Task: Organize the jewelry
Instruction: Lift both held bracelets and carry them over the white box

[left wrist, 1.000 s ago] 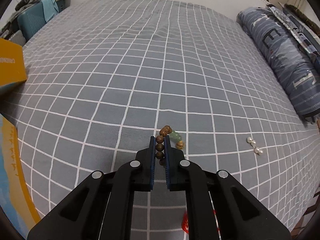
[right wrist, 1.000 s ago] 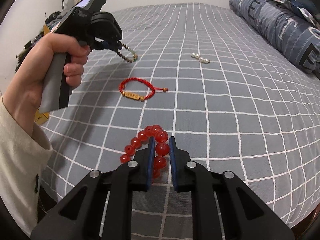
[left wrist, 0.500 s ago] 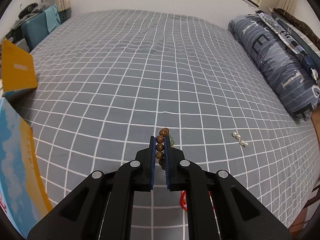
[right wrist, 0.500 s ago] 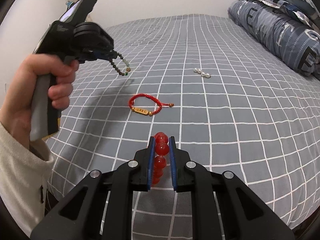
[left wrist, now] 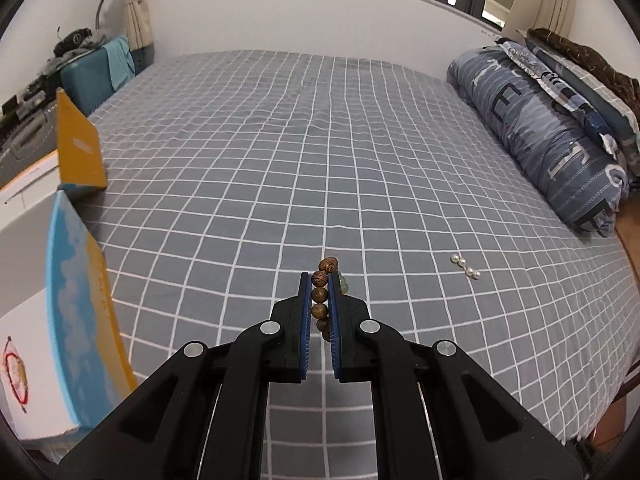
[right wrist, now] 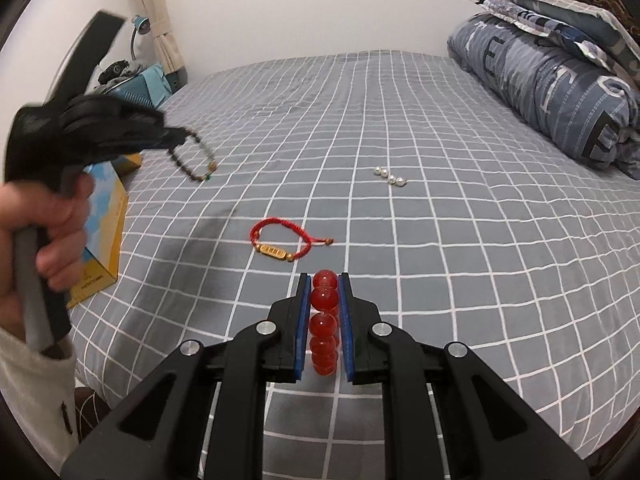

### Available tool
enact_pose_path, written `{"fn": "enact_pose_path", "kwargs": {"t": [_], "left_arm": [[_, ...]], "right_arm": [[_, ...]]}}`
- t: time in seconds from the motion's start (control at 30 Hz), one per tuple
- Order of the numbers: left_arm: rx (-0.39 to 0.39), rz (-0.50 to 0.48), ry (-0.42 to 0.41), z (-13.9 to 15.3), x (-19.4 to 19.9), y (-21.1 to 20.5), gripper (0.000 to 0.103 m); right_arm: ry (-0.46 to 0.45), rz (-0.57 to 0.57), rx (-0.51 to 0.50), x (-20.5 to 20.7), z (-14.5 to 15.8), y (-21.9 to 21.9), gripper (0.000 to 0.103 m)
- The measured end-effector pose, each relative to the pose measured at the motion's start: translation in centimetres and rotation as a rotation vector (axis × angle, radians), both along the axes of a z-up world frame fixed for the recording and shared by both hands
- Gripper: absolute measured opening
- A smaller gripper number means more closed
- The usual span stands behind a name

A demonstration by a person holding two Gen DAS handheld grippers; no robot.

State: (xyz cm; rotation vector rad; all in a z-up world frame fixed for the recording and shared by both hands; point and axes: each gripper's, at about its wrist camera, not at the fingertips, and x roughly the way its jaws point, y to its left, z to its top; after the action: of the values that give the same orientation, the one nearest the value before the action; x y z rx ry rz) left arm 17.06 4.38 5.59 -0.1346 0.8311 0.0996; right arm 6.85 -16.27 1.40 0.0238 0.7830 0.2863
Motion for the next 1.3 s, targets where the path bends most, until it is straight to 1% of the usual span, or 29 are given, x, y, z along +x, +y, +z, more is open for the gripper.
{"fn": "enact_pose_path", "kwargs": {"t": [0.3,0.47,0.6,0.77,0.87,1.0,1.1,1.2,1.3], "left_arm": [[0.014,-0.002,0.001,-0.4,-3.7,1.0,0.007],[0.006,-0.006,-0.003,-0.4,-5.9,1.4,0.007],[0.004,0.002,-0.005,-0.4,-7.5,1.8,0.007],[0.006,0.018,-0.002,-0.2,-9.0,2.7,0.007],[0.021,0.029,-0.006,0.7,-9.7,3.3,0.007],[0.023,0.052,-0.009,2.4,-10.3,4.8,0.008],[0.013,0.080,-0.019,4.1,-10.9,6.9,0.008],[0.019,0.121,-0.041,6.5,-11.8,9.5,0.008],[0.028,0.171,-0.062,8.5,-12.9,12.4,0.008]], "right_arm": [[-0.019,-0.031,0.007,0.0,2.1,-0.8,0.013],[-0.019,-0.038,0.012,0.1,3.1,-0.7,0.013],[-0.010,-0.035,-0.002,0.2,3.4,0.0,0.013],[-0.022,-0.044,-0.035,0.6,3.8,1.1,0.013],[-0.030,-0.044,-0.036,1.4,4.8,1.8,0.013],[-0.056,-0.021,-0.050,2.6,7.0,4.0,0.013],[-0.079,0.004,-0.053,3.3,8.7,6.1,0.013],[-0.118,0.067,-0.011,3.8,10.9,9.0,0.013],[-0.156,0.124,0.004,3.8,12.9,12.3,0.013]]}}
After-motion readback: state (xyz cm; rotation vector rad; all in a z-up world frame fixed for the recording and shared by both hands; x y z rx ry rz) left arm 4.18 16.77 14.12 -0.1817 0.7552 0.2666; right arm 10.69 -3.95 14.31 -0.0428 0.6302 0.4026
